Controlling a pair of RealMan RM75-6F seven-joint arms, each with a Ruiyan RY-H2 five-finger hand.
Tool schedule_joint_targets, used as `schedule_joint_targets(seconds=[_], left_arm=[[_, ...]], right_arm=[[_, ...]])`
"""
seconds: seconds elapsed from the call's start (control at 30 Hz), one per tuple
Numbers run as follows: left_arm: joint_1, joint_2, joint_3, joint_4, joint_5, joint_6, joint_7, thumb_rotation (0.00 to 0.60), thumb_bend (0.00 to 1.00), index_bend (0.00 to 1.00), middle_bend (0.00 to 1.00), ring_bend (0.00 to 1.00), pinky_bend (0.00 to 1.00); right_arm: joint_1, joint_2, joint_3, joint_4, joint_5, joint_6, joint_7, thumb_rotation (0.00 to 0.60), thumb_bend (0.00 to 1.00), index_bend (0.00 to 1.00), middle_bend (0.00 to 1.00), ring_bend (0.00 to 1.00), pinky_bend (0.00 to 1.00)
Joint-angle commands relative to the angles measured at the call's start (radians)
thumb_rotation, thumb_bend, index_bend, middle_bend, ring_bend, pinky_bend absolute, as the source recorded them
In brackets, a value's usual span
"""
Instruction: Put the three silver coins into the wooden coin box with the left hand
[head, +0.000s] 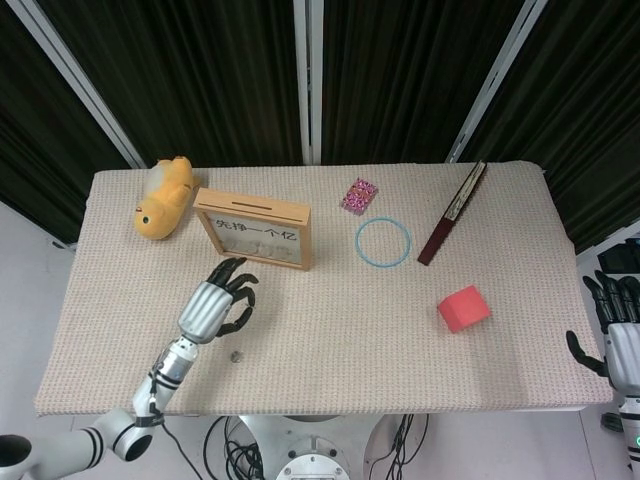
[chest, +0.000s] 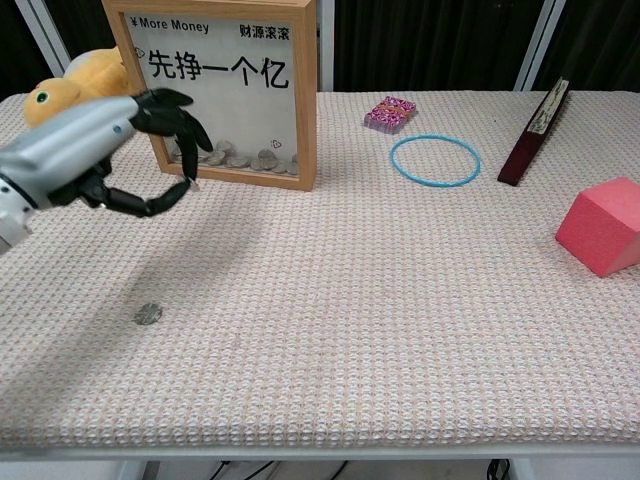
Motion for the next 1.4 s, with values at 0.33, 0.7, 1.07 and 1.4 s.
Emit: schedule_joint_targets(seconds=[0.33, 0.7, 1.07, 1.4], left_arm=[[-0.063, 0.338, -0.266, -0.412, -0.162, -0.036, 0.217, 0.6, 0.47, 0.61, 0.3, 0.08, 0.13], [-0.287, 0.319, -0.392, -0.259, -0.46, -0.35, 0.293, 0.6, 0.47, 0.61, 0.31, 0.08, 0.12], [-0.354, 0.272, -0.366, -0.185, -0.583, -0.405, 0.367, 0.6, 0.47, 0.62, 0.31, 0.08, 0.12], [-0.364, 0.294, -0.35, -0.243, -0.669, -0.405, 0.408, 0.6, 0.48, 0.62, 0.31, 0.08, 0.12]], right_arm=[[0.006, 0.012, 0.006, -0.034, -0.011, 0.012, -0.023, 0.6, 0.32, 0.0, 0.0, 0.0, 0.0], [0.005, 0.016, 0.01, -0.04, -0.001, 0.011, -0.016, 0.6, 0.32, 0.0, 0.0, 0.0, 0.0], [0.006, 0.013, 0.011, -0.026, 0.005, 0.007, -0.008, 0.6, 0.32, 0.0, 0.0, 0.0, 0.0], [0.012, 0.004, 0.007, -0.023, -0.001, -0.001, -0.014, 0.6, 0.32, 0.0, 0.0, 0.0, 0.0]])
